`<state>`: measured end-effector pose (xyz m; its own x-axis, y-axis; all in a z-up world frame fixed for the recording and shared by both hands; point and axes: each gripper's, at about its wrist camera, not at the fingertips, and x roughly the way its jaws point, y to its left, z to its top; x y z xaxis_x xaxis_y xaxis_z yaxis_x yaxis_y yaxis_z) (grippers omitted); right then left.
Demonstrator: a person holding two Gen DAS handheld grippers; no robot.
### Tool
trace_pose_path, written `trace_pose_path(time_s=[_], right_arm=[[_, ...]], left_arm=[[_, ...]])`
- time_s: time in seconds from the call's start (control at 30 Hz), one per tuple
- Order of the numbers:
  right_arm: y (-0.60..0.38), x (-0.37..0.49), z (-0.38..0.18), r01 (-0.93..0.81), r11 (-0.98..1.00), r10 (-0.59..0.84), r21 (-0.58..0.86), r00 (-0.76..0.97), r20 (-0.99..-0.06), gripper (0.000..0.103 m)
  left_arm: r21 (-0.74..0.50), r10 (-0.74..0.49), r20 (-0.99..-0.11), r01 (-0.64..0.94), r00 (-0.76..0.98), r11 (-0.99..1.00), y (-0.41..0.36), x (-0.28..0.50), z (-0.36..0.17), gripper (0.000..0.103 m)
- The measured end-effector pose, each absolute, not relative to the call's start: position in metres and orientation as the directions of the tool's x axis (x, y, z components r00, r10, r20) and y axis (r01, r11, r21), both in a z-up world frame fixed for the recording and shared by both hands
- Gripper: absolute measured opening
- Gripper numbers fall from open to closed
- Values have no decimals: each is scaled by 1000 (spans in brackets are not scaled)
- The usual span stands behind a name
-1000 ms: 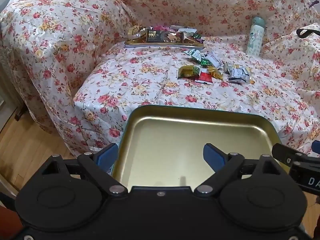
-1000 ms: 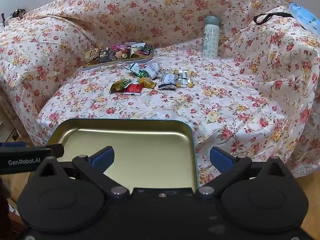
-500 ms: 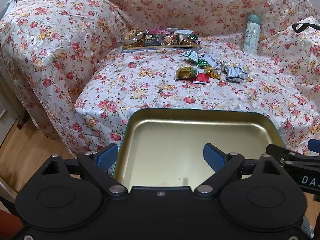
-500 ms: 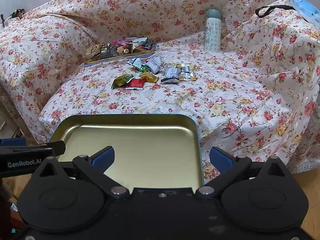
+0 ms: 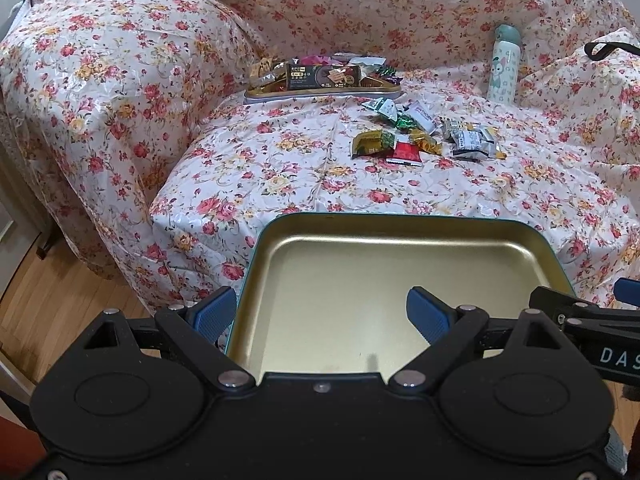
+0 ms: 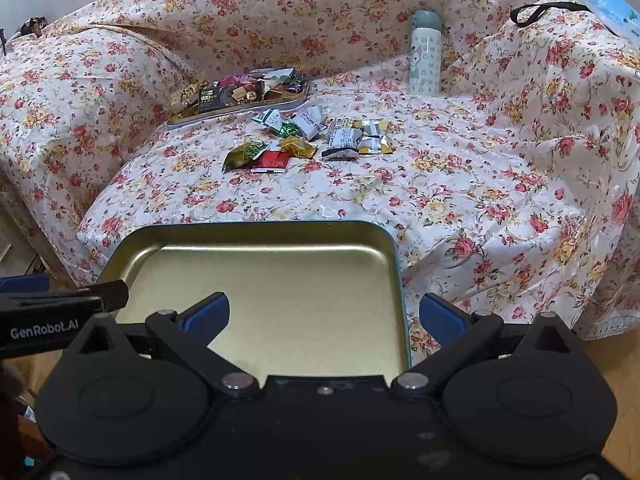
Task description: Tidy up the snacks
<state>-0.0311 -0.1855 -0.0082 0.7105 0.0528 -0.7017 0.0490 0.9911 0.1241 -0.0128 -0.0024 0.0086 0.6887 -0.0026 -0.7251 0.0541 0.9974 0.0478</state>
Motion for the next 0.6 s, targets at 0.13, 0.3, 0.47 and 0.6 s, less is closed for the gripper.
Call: trace_pose_path(time_s=[0.13,0.3,0.47,0.6], right_arm=[[-186,-31,-8,51,991,55,128,707,-705,103],[-186,-30,-8,52,990,55,129,706,-706,103],[-186,-30,-9,53,990,56,131,705,-707,103],[-187,-30,-9,54,990,57,133,703,-709,103]], left_arm=[[47,-4,-725,55,688,997,-2,-13,9,93],[50,0,-726,54,687,997,-3,-13,9,93],[53,1,-730,56,683,997,-3,-13,9,93],[52,2,-732,54,682,997,-3,-12,9,93]])
